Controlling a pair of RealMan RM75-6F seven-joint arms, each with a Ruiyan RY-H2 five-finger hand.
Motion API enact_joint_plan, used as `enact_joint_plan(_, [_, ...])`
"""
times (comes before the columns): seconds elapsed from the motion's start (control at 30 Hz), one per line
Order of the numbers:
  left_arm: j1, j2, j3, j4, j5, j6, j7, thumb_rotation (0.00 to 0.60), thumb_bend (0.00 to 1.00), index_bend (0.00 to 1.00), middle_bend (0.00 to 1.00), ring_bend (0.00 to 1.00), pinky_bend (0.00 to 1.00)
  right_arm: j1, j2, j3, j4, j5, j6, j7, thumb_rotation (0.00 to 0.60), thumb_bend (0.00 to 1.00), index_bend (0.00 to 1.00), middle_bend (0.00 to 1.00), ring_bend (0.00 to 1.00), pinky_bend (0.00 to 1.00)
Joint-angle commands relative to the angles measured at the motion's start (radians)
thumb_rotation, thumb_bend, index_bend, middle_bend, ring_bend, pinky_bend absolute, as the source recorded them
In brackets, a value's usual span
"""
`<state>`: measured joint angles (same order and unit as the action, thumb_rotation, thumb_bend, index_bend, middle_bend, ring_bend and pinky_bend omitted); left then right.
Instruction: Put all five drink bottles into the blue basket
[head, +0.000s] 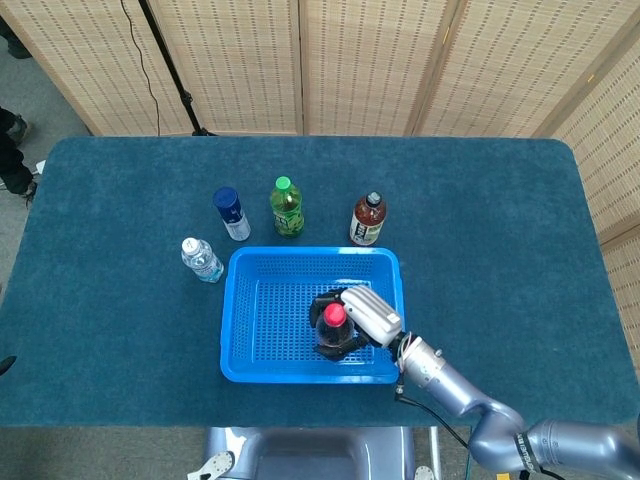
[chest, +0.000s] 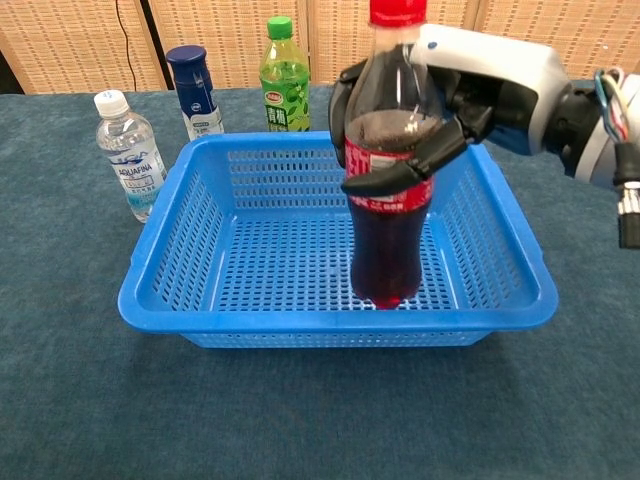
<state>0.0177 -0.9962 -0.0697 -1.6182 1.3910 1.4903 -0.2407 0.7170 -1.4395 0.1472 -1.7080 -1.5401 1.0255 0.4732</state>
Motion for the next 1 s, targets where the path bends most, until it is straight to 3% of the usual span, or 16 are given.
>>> enact_joint_plan(0.03, [-0.001,0.000,0.002,-0.002,0.003,0.000,0.003,0.600,0.00,0.00,0.00,0.00,0.00,-0.019,-0.008,-0.046,0.048,-0.057,0.033,0.028,0.600,0.35,0.56,0.63,0.54,0.60])
enact_joint_plan(0.27, [0.001,-0.002,0.004,-0.009,0.008,0.005,0.012,0.600,0.00,0.00,0.00,0.00,0.00,-0.037,0.019,-0.113,0.091,-0.176,0.109,0.064,0.600,0.33,0.51,0.59,0.51,0.58])
enact_joint_plan(0.43, [0.001,-0.003,0.007,-0.012,0.011,0.004,0.015,0.600,0.00,0.00,0.00,0.00,0.00,-0.041,0.047,-0.153,0.122,-0.249,0.153,0.086,0.600,0.09,0.29,0.34,0.33,0.49])
enact_joint_plan(0.53, [0.001,-0.002,0.008,-0.013,0.014,0.005,0.015,0.600,0.00,0.00,0.00,0.00,0.00,-0.045,0.062,-0.169,0.129,-0.266,0.169,0.091,0.600,0.03,0.21,0.22,0.22,0.41])
enact_joint_plan(0.63, [0.002,-0.002,0.009,-0.013,0.017,0.008,0.013,0.600,0.00,0.00,0.00,0.00,0.00,-0.052,0.072,-0.178,0.131,-0.271,0.183,0.089,0.600,0.03,0.19,0.18,0.18,0.36])
enact_joint_plan(1.0, [0.008,-0.001,0.015,-0.013,0.034,0.020,0.000,0.600,0.00,0.00,0.00,0.00,0.00,-0.073,0.094,-0.194,0.114,-0.296,0.246,0.065,0.600,0.01,0.17,0.14,0.15,0.30])
